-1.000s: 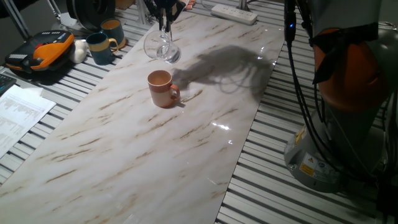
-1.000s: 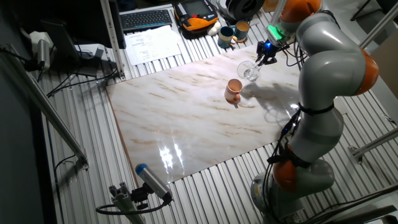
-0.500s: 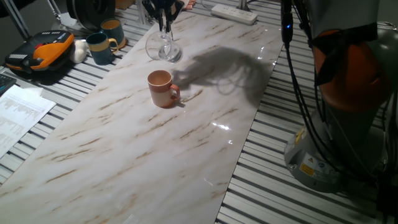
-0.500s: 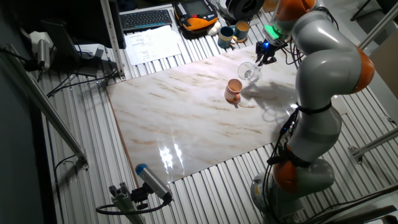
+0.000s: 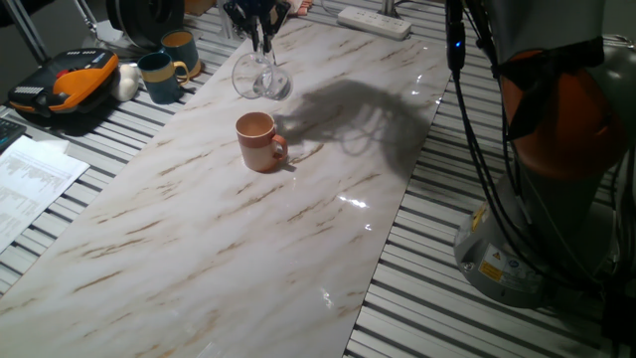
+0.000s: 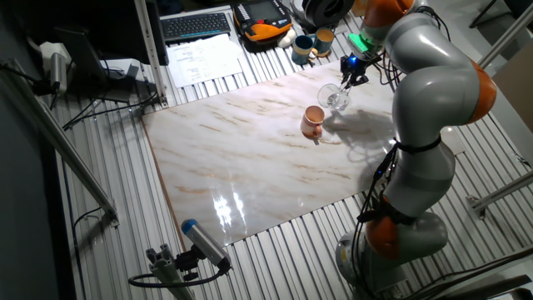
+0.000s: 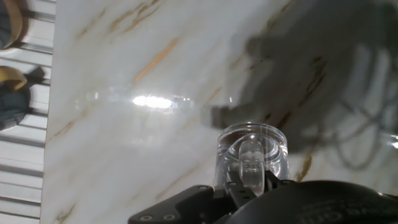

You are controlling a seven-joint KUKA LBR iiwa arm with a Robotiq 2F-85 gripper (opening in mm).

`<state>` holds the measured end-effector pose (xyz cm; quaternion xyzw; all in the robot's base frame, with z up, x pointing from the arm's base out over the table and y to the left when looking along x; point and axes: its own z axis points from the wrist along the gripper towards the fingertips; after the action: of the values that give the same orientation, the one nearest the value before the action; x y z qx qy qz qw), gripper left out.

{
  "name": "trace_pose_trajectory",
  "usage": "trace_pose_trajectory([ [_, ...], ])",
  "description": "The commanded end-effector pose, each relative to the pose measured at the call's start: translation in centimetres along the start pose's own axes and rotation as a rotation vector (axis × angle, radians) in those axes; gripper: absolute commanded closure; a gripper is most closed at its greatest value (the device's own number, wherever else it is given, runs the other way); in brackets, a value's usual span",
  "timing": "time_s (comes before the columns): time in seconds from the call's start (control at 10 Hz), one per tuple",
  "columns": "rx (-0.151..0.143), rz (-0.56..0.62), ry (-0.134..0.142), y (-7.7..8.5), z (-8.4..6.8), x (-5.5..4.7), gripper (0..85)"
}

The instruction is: Pour the water from one cup into another empty cup

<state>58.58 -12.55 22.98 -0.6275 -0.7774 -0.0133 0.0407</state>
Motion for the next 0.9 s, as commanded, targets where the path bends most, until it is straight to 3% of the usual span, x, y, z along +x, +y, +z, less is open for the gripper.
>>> trace_pose_trajectory([
  [0.0, 0.007, -0.002, -0.007, 0.02, 0.01, 0.04, 85.0],
  [0.8, 0.059, -0.017, -0.059, 0.21, 0.08, 0.62, 85.0],
])
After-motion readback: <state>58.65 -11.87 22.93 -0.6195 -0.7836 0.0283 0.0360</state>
